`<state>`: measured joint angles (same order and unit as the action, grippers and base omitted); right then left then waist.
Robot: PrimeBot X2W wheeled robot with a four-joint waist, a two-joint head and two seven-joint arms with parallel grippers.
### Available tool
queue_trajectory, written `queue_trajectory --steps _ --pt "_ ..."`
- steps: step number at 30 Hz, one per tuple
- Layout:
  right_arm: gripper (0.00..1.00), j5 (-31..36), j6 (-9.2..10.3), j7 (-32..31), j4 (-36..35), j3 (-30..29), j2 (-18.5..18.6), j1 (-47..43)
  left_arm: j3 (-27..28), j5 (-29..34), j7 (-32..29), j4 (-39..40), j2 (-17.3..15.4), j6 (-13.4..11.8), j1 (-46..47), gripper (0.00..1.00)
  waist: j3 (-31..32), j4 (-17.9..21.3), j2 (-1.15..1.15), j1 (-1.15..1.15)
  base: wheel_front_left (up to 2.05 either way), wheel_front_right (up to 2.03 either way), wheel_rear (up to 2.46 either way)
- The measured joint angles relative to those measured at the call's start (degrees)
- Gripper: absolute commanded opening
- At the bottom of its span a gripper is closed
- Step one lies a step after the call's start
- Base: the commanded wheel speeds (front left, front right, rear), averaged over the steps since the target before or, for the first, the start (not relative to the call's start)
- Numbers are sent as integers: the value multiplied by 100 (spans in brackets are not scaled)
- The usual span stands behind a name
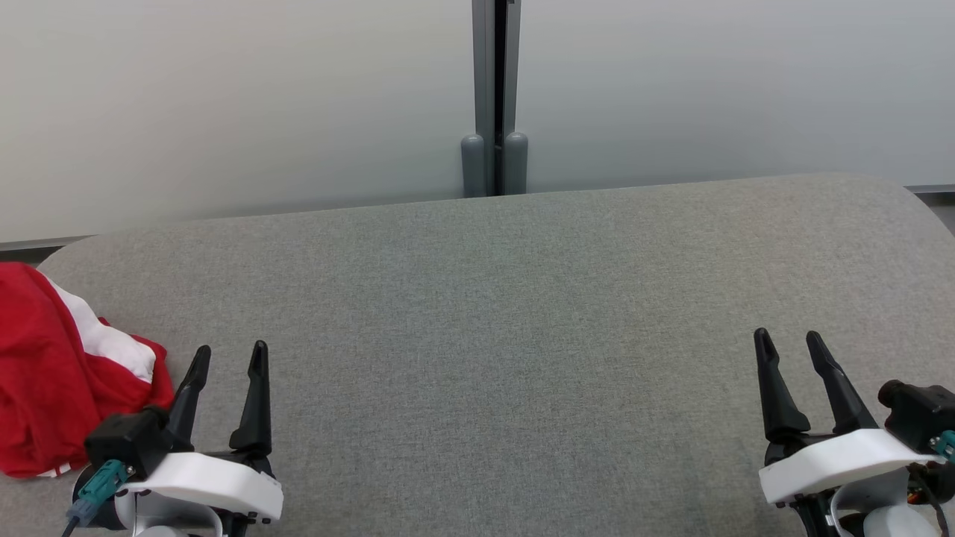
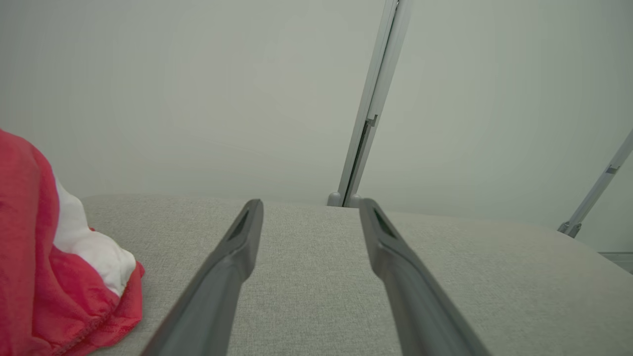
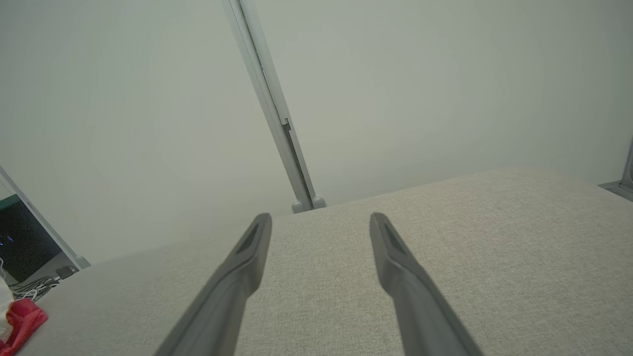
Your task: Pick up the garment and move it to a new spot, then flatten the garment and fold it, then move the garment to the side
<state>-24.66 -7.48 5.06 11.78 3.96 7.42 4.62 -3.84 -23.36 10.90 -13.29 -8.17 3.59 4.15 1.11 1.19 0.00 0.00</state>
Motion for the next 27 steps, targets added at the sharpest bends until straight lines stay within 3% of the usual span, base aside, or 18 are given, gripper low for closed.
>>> queue_trajectory --steps 27 --pt "100 1082 -1 201 219 109 -77 -54 55 981 303 -276 94 -64 -138 100 28 62 0 0 0 0 0"
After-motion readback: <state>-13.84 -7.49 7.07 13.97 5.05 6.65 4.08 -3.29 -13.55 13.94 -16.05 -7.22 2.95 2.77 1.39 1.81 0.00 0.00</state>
